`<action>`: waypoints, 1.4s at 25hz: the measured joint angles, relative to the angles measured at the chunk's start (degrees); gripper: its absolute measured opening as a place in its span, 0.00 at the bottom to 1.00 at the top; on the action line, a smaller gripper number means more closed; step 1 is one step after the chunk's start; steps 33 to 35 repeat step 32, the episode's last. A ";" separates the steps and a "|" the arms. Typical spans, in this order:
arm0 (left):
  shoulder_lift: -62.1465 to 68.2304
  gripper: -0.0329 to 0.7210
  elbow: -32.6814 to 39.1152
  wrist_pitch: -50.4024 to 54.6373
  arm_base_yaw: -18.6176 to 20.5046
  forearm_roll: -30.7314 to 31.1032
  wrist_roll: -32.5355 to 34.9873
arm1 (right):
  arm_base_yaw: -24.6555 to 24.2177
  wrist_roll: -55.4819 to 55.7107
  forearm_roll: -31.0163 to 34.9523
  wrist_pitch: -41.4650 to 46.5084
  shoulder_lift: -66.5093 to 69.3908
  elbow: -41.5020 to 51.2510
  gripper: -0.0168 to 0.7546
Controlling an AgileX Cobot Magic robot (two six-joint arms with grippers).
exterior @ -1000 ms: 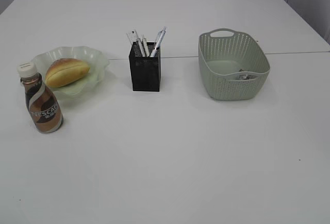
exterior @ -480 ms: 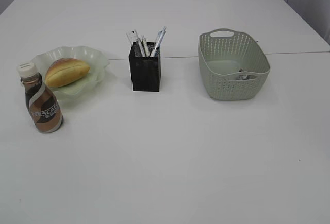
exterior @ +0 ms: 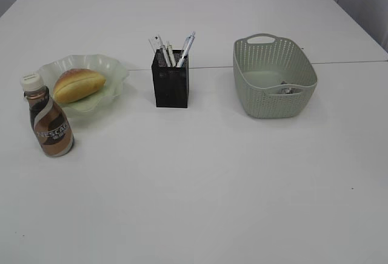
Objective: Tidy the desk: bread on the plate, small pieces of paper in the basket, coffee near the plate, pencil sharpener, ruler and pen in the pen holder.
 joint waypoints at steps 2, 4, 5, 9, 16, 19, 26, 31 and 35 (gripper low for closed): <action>0.00 0.76 0.00 0.00 0.00 0.00 0.00 | 0.00 0.00 0.04 0.00 0.00 0.00 0.76; 0.00 0.76 0.00 0.00 0.00 0.00 0.00 | 0.00 0.00 0.04 0.00 0.00 0.00 0.76; 0.00 0.76 0.00 0.00 0.00 0.00 0.00 | 0.00 0.00 0.04 0.00 0.00 0.00 0.76; 0.00 0.76 0.00 0.00 0.00 0.00 0.00 | 0.00 0.10 0.04 0.00 0.00 0.00 0.76; 0.00 0.76 0.00 0.00 0.00 0.00 0.00 | 0.00 0.10 0.04 0.00 0.00 0.00 0.76; 0.00 0.76 0.00 0.00 0.00 0.00 0.00 | 0.00 0.10 0.04 0.00 0.00 0.00 0.76; 0.00 0.76 0.00 0.00 0.00 0.00 0.00 | 0.00 0.10 0.04 0.00 0.00 0.00 0.76; 0.00 0.76 0.00 0.00 0.00 0.00 0.00 | 0.00 0.10 0.04 0.00 0.00 0.00 0.76; 0.00 0.76 0.00 0.00 0.00 0.00 0.00 | 0.00 0.10 0.04 0.00 0.00 0.00 0.76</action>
